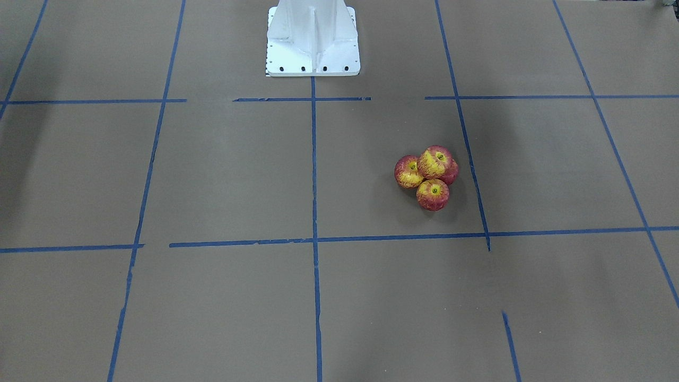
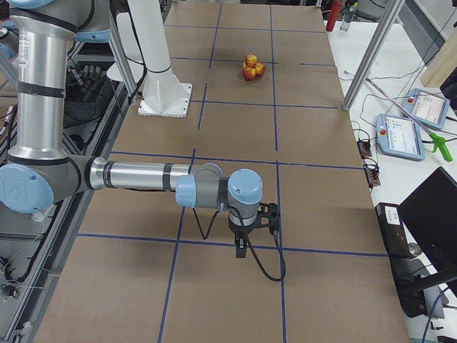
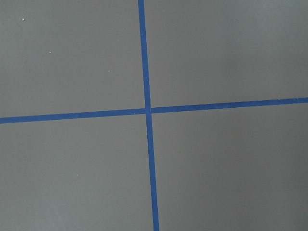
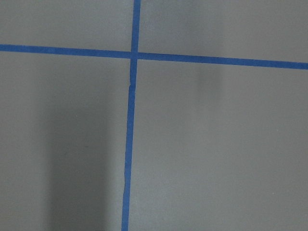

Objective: Stack apples

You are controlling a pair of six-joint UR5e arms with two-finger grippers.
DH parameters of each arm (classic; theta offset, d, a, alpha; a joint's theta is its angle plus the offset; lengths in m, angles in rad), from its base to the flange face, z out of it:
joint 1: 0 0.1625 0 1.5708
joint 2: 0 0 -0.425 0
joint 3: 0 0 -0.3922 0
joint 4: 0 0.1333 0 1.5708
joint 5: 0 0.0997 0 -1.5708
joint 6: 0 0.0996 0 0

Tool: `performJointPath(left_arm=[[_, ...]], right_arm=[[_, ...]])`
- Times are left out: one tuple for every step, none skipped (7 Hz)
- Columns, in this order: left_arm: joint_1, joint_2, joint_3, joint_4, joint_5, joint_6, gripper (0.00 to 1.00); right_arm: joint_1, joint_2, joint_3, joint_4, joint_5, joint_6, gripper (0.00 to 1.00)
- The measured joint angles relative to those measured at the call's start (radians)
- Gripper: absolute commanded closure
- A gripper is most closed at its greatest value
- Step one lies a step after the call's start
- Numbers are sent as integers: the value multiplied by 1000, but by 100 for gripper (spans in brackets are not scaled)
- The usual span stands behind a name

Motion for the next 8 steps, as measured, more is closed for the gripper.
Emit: performJointPath(left_arm=[[0,-5,28,-28,-2,3,0],[0,0,47,-56,-2,4,0],[-1,2,53,-71,-2,4,0],[-2,1,57,-85,-3,5,0],[-2,-1,57,-93,-4,4,0],[-2,-3,57,-98,-3,5,0],[-1,-1,56,-100,-1,4,0],[-1,1,55,-101,2,4,0]], right_arm=[[0,0,0,0,0,0,0],[0,0,0,0,0,0,0],[0,0,0,0,0,0,0],[0,0,0,0,0,0,0],[0,0,0,0,0,0,0],[0,0,0,0,0,0,0],[0,0,0,0,0,0,0],[0,0,0,0,0,0,0]])
